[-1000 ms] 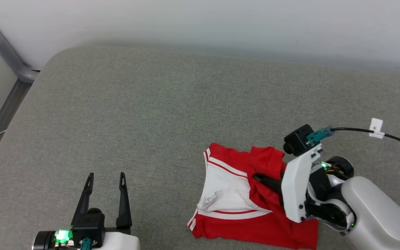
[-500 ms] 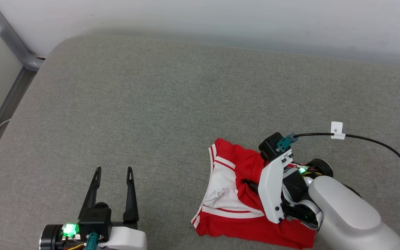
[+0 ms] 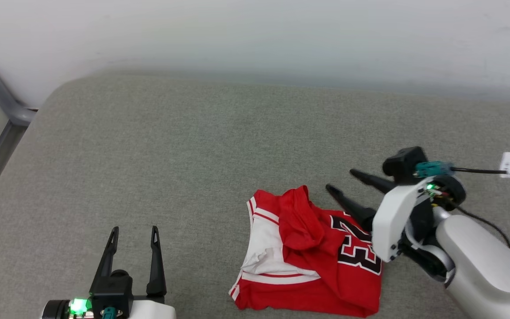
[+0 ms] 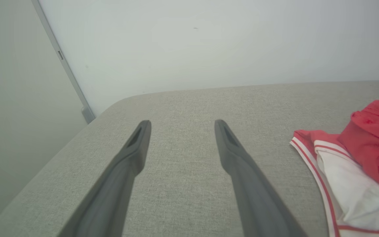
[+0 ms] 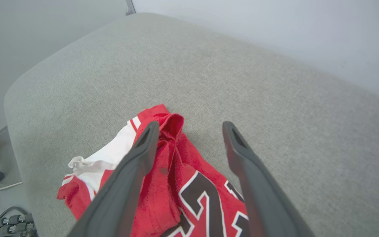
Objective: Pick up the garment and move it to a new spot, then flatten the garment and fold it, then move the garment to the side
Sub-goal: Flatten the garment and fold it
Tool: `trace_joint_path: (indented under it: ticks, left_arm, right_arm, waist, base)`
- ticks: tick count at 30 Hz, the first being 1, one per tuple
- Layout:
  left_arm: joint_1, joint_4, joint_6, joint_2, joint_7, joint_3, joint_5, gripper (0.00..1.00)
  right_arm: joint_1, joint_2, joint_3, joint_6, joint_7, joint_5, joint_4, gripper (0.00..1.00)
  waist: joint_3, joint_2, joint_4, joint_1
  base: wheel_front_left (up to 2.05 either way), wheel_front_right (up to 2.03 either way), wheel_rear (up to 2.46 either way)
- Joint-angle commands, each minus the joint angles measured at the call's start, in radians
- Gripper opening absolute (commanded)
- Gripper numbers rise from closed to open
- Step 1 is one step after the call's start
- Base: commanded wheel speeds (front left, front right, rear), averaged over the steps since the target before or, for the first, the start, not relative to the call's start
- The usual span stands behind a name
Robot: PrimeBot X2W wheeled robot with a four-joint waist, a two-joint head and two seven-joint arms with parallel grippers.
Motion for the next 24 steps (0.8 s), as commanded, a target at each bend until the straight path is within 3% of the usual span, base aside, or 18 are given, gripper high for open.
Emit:
trace_joint_path:
  ticks: [1, 4, 11, 18, 24]
  left_arm:
    - [0.011, -0.004, 0.002, 0.003, -0.002, 0.003, 0.002, 1.0]
    - [0.021, -0.007, 0.0, 0.006, -0.002, 0.006, 0.001, 1.0]
    - [0.044, -0.005, -0.007, 0.014, -0.002, 0.016, -0.003, 1.0]
    - [0.062, -0.009, -0.011, 0.016, -0.002, 0.019, -0.006, 1.0]
    - [0.076, -0.014, -0.018, 0.017, -0.002, 0.022, -0.008, 1.0]
  right_arm:
    - [0.021, -0.016, -0.035, -0.001, -0.042, -0.034, -0.008, 1.0]
    - [0.062, -0.016, -0.128, -0.001, -0.137, -0.118, -0.021, 1.0]
    - [0.233, 0.056, -0.412, -0.001, -0.323, -0.322, -0.079, 1.0]
    - [0.377, 0.157, -0.592, -0.001, -0.401, -0.438, -0.15, 1.0]
    - [0.507, 0.243, -0.685, -0.001, -0.431, -0.508, -0.232, 1.0]
  waist:
    - [-0.018, -0.0001, -0.021, 0.0]
    - [-0.031, -0.0001, -0.039, 0.0]
    - [-0.067, -0.0001, -0.074, 0.0]
    - [-0.085, -0.0001, -0.091, 0.0]
    - [-0.097, -0.0001, -0.099, 0.0]
  base:
    - [0.0, 0.0, 0.0]
    - [0.0, 0.0, 0.0]
    - [0.0, 0.0, 0.0]
    - [0.0, 0.0, 0.0]
    - [0.0, 0.0, 0.0]
